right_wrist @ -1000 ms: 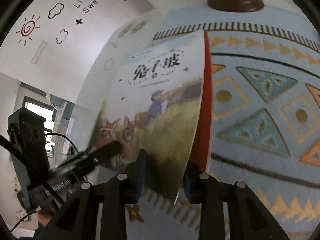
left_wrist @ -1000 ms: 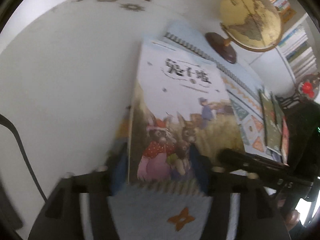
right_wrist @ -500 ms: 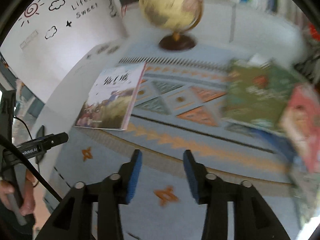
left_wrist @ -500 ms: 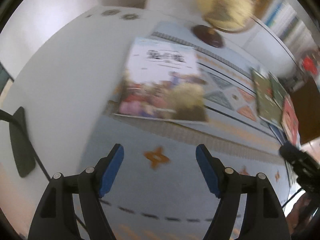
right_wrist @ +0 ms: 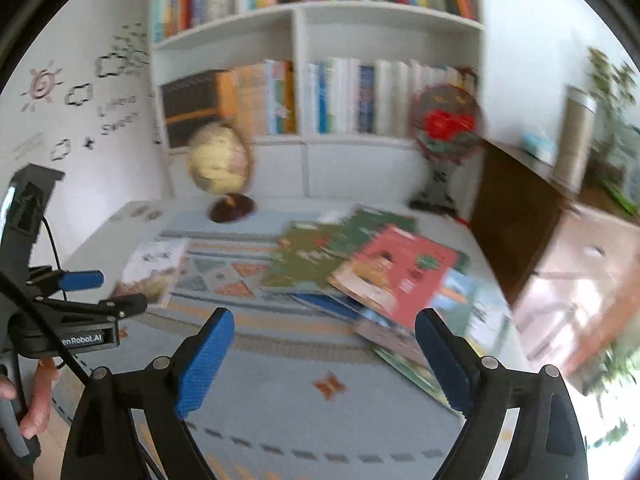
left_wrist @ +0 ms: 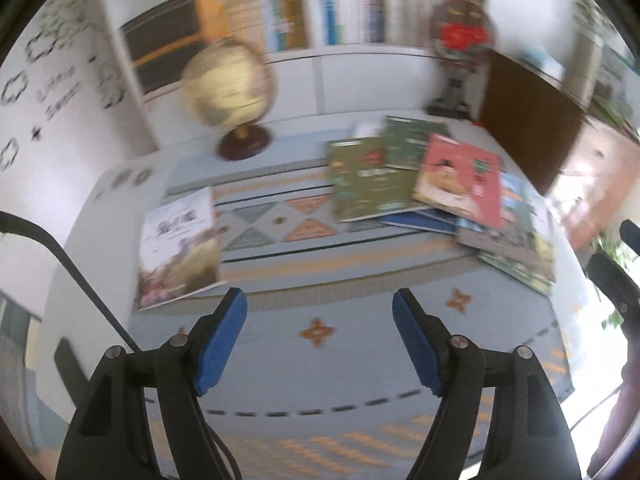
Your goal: Organize books
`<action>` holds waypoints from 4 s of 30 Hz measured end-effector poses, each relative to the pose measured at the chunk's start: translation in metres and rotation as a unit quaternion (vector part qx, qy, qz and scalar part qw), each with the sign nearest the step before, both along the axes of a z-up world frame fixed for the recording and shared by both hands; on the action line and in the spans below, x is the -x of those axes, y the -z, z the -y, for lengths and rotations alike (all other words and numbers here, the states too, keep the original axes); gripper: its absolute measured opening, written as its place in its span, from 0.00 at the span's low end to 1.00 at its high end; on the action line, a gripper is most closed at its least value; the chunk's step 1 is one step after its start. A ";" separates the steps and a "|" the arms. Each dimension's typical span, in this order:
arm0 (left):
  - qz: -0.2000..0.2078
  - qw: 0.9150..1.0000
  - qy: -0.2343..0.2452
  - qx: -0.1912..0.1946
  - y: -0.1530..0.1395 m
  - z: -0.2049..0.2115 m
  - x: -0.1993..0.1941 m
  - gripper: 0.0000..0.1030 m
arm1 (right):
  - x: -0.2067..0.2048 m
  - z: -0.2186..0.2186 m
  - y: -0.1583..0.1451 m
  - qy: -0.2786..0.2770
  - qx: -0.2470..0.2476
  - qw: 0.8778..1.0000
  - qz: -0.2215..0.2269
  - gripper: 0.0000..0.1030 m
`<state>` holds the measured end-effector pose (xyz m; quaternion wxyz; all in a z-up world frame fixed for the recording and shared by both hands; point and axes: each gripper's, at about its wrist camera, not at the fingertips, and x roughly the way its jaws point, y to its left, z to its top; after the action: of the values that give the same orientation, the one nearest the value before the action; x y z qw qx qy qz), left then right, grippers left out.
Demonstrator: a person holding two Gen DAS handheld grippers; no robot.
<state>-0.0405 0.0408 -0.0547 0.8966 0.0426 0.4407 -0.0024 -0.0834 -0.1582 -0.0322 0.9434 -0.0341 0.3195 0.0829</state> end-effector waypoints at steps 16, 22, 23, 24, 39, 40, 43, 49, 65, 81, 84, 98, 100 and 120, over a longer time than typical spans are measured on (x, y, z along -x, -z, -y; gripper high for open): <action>-0.003 0.996 0.090 0.000 0.018 0.098 -0.067 0.81 | -0.005 0.099 0.018 0.133 0.009 0.990 -0.048 0.96; 0.004 0.993 0.084 -0.077 0.039 0.091 -0.108 0.81 | -0.060 0.120 0.036 0.161 -0.008 0.984 -0.078 0.96; 0.001 0.993 0.086 -0.075 0.041 0.089 -0.118 0.81 | -0.070 0.121 0.039 0.162 -0.011 0.983 -0.084 0.96; -0.005 0.994 0.089 -0.067 0.043 0.087 -0.126 0.81 | -0.082 0.123 0.044 0.166 -0.015 0.982 -0.094 0.96; -0.066 0.974 0.192 0.101 0.102 0.107 -0.255 0.81 | -0.198 0.140 0.117 0.170 -0.106 0.957 -0.208 0.63; -0.073 0.972 0.194 0.110 0.107 0.108 -0.261 0.81 | -0.204 0.141 0.121 0.170 -0.110 0.956 -0.213 0.63; -0.100 0.967 0.192 0.136 0.124 0.110 -0.277 0.78 | -0.213 0.137 0.127 0.168 -0.092 0.958 -0.215 0.59; -0.112 0.969 0.174 0.134 0.141 0.115 -0.288 0.78 | -0.231 0.133 0.140 0.148 -0.062 0.962 -0.222 0.59; -0.151 0.959 0.193 0.142 0.150 0.136 -0.275 0.43 | -0.284 0.134 0.161 0.100 -0.112 0.957 -0.247 0.61; -0.144 0.967 0.181 0.103 0.153 0.141 -0.258 0.44 | -0.286 0.128 0.164 0.056 -0.105 0.960 -0.252 0.61; -0.146 0.969 0.182 0.086 0.149 0.142 -0.256 0.44 | -0.286 0.132 0.165 0.058 -0.118 0.959 -0.251 0.62; -0.112 0.959 0.169 0.198 0.116 0.151 -0.266 0.11 | -0.285 0.149 0.168 0.020 -0.214 0.941 -0.260 0.67; -0.129 0.963 0.142 0.187 0.129 0.151 -0.268 0.10 | -0.284 0.143 0.168 0.017 -0.204 0.943 -0.260 0.67; -0.175 0.958 0.100 0.204 0.149 0.106 -0.265 0.38 | -0.275 0.149 0.169 0.031 -0.210 0.943 -0.255 0.68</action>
<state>0.2249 -0.0649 -0.2035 0.7903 -0.0988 0.5742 -0.1894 0.1913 -0.3068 -0.2012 0.8180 0.1971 0.5258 0.1249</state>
